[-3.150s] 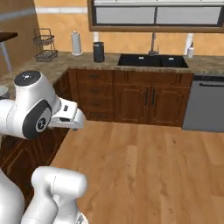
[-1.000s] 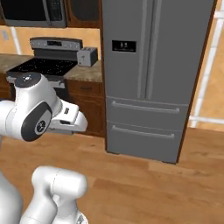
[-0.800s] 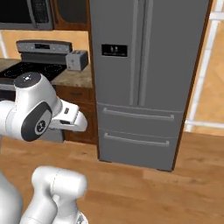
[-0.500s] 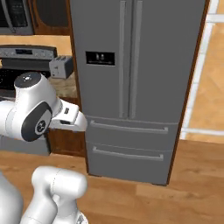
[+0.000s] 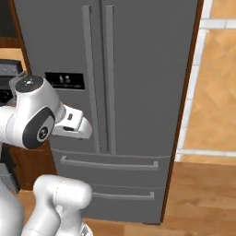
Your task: Navigate to the fridge.
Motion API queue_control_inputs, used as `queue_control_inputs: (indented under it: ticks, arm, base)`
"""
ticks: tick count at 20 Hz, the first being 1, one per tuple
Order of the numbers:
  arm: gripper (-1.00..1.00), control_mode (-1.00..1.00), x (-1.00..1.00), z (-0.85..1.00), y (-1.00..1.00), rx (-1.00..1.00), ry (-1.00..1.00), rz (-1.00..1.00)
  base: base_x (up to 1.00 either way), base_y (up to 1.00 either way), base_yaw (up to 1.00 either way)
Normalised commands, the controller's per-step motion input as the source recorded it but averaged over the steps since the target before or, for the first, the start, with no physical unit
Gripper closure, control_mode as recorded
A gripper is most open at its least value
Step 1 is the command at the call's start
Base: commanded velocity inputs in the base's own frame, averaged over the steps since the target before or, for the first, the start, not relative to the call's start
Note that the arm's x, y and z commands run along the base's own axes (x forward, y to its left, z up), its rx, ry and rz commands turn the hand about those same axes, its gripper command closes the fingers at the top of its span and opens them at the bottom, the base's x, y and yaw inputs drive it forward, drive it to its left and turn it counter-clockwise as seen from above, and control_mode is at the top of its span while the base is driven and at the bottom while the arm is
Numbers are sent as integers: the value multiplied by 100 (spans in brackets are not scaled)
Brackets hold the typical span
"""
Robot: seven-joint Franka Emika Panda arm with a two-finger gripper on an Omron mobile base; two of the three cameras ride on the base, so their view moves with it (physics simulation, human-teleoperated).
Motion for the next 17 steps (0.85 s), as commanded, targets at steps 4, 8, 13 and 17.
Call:
queue_control_inputs:
  ticks: [4, 8, 13, 17]
  arm:
    - [-100, 100, 0, 0, 0, 0, 0, 0]
    - [-100, 100, 0, 0, 0, 0, 0, 0]
    - [-100, 100, 0, 0, 0, 0, 0, 0]
    - [-100, 100, 0, 0, 0, 0, 0, 0]
  base:
    - [100, 9, -21]
    - [100, 1, -14]
    - [100, -17, 6]
    - [94, -39, 29]
